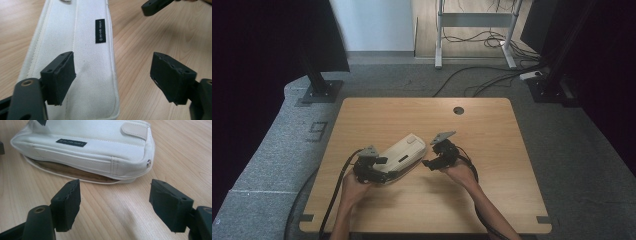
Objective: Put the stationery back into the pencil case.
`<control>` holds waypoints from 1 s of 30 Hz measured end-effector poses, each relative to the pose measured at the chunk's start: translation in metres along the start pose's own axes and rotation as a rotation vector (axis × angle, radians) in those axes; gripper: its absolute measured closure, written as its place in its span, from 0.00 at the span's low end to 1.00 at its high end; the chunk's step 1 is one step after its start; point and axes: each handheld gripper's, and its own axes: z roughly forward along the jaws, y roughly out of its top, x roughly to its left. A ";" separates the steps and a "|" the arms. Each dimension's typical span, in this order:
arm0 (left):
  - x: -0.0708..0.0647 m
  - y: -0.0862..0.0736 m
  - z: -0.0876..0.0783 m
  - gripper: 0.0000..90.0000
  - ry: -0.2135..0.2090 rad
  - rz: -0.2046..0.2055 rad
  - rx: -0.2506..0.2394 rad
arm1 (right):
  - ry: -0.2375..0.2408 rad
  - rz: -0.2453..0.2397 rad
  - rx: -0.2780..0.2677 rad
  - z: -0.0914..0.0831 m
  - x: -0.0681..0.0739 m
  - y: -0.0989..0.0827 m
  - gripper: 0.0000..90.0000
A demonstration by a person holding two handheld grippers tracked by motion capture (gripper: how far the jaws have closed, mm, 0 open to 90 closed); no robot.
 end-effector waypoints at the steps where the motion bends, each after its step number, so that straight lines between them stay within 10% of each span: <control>1: -0.001 0.000 -0.002 0.21 0.001 0.003 -0.001 | -0.001 -0.006 -0.004 -0.002 0.000 -0.001 0.25; 11: 0.001 -0.009 -0.018 0.15 0.007 -0.001 -0.014 | -0.021 0.000 -0.019 -0.025 0.000 -0.019 0.18; 30: 0.013 -0.067 -0.031 0.00 0.155 -0.028 0.044 | -0.155 0.080 -0.012 -0.061 -0.014 -0.100 0.00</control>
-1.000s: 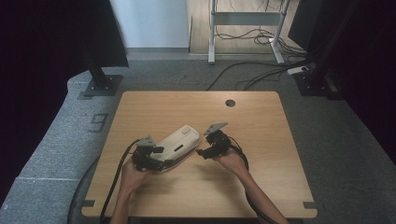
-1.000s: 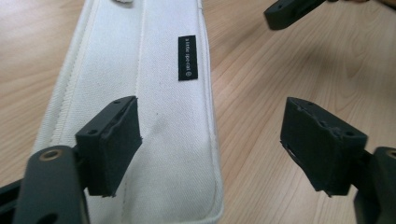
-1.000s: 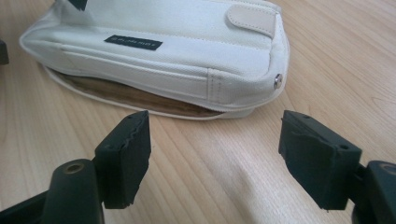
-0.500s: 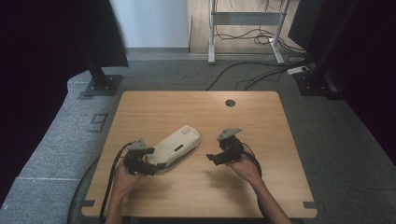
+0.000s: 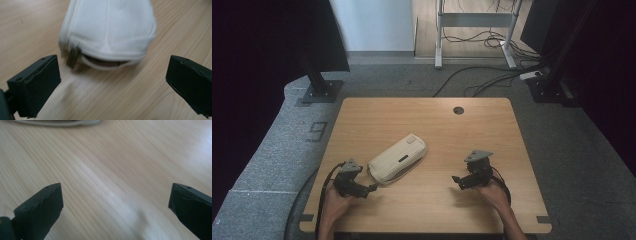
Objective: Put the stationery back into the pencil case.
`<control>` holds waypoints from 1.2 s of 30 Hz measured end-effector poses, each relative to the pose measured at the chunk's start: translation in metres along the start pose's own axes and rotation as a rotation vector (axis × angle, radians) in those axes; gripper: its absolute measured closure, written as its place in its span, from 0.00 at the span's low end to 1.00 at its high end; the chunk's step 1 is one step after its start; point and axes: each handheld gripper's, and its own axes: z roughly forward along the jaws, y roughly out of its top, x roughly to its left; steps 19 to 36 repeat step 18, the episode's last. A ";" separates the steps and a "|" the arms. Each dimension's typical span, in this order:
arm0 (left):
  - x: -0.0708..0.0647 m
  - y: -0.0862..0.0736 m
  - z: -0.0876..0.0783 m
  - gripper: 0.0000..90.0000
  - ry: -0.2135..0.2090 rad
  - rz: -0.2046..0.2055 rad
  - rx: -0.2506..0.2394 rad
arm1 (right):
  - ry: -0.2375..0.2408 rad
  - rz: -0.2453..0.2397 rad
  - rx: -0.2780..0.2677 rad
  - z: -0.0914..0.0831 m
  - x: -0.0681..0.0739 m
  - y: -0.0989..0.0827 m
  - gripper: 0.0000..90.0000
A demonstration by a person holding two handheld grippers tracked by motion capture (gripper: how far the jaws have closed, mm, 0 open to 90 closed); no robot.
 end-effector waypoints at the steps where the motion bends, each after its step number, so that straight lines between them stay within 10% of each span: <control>1: 0.001 -0.003 0.002 0.00 0.007 -0.001 0.008 | -0.007 0.002 0.002 -0.001 -0.001 -0.005 0.00; 12: -0.002 -0.016 0.014 0.00 0.085 0.050 0.063 | -0.023 0.041 0.011 0.002 -0.006 -0.047 0.00; 36: -0.003 -0.015 0.015 0.00 0.090 0.042 0.061 | -0.025 0.044 0.006 0.001 -0.005 -0.049 0.00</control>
